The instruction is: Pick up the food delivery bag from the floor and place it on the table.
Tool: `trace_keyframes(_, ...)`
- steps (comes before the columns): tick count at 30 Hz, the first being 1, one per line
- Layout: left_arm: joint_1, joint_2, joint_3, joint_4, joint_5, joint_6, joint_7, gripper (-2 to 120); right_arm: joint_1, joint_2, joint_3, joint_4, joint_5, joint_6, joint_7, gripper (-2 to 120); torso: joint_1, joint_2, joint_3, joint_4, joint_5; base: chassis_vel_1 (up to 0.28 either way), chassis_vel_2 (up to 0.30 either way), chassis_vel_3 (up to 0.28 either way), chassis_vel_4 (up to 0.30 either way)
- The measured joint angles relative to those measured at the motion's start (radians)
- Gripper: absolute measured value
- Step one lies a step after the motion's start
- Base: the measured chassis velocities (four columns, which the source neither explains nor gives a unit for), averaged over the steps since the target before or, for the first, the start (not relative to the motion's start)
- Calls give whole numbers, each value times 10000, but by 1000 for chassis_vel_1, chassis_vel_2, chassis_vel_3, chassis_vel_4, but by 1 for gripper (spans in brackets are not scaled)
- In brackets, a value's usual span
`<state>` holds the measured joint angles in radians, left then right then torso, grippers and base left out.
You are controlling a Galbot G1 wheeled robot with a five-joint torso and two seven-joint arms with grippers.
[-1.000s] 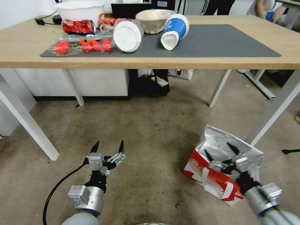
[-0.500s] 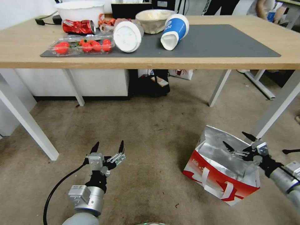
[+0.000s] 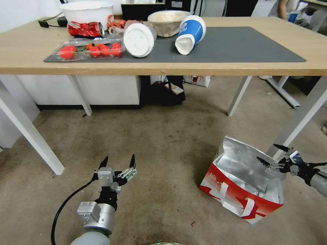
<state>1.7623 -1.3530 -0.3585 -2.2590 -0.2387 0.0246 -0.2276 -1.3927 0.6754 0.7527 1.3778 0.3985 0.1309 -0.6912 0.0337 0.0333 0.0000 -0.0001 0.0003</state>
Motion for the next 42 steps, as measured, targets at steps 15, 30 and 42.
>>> trace_keyframes(15,-54,-157,24,201,75,-61,15,100,796,-27,-613,-1234,-489,198,-826,100,0,2,0,-1,-2,0,0,0,0)
trace_keyframes(30,-104,-164,-27,263,71,-78,14,100,1433,-47,-1075,-1795,-708,132,-1098,100,0,3,0,1,-2,0,0,0,0)
trace_keyframes(42,-218,-150,-23,375,43,-82,10,100,1452,-95,-1070,-1935,-974,-116,-1149,100,0,3,-1,1,-2,0,0,0,0)
